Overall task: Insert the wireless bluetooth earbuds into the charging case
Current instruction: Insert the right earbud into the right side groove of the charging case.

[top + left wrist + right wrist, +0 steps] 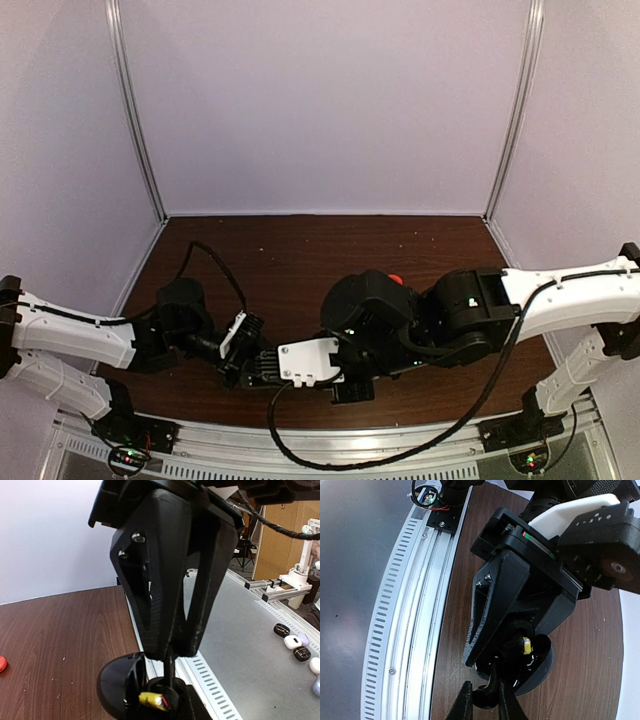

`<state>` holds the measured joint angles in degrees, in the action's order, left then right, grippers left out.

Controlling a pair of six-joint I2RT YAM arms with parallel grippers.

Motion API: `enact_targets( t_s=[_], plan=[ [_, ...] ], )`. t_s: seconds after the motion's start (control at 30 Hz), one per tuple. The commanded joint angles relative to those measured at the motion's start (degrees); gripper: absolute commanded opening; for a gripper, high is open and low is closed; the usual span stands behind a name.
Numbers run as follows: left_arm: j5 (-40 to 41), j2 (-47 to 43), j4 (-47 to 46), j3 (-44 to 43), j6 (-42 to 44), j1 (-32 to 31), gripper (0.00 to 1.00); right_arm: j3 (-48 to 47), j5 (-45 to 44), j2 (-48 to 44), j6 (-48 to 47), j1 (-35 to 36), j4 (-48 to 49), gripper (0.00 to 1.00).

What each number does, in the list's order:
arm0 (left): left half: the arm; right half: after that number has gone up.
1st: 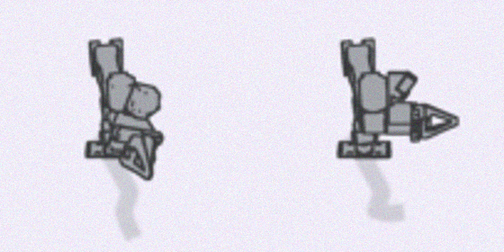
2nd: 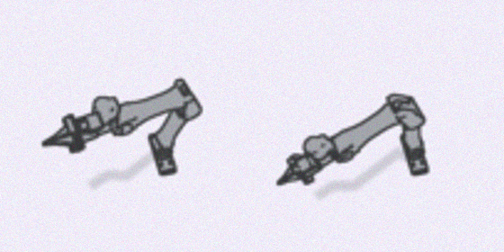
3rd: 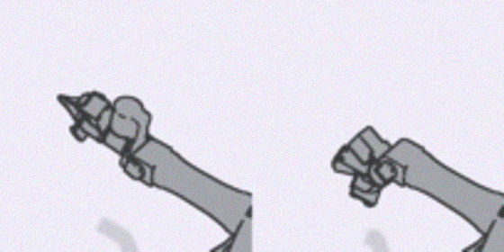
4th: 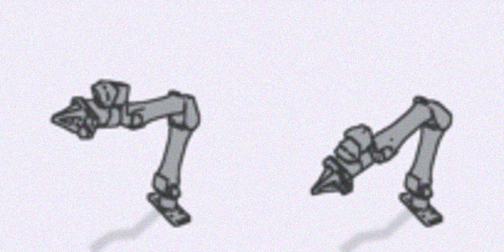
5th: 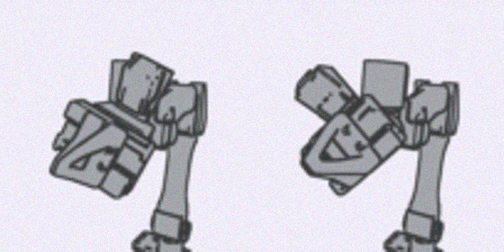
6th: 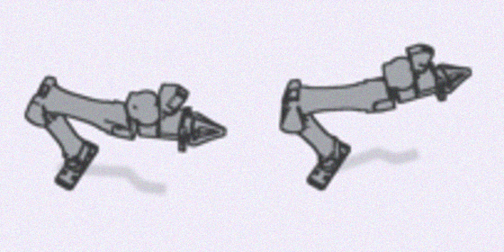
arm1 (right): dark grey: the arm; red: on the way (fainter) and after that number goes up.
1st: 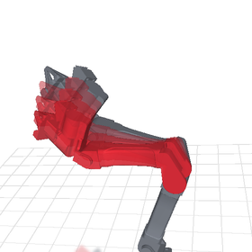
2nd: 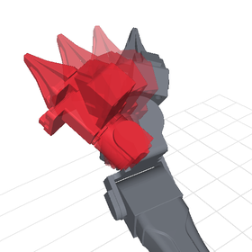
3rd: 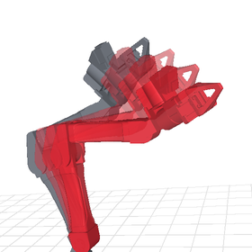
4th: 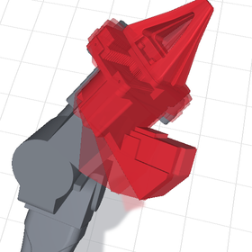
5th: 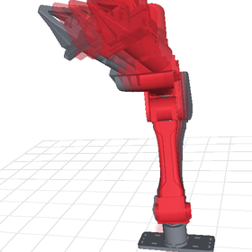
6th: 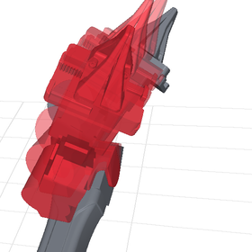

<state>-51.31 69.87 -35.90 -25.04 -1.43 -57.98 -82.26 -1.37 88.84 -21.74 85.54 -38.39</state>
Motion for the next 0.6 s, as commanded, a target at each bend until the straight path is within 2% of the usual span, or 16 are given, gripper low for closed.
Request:
enact_targets(
  t_s=[0.0, 0.57],
  plan=[
    [-1.4, 0.7, -1.8, -2.3, 0.4, -0.4, 0.1, -0.7, -1.0, 1.1, -0.4, 0.4, -0.8, 0.07],
    [-1.7, 1.2, -0.6, -3.1, 1.7, -2.0, 0.1, -2.3, 0.6, 2.6, -1.7, 0.6, -1.0, 0.1]
  ],
)
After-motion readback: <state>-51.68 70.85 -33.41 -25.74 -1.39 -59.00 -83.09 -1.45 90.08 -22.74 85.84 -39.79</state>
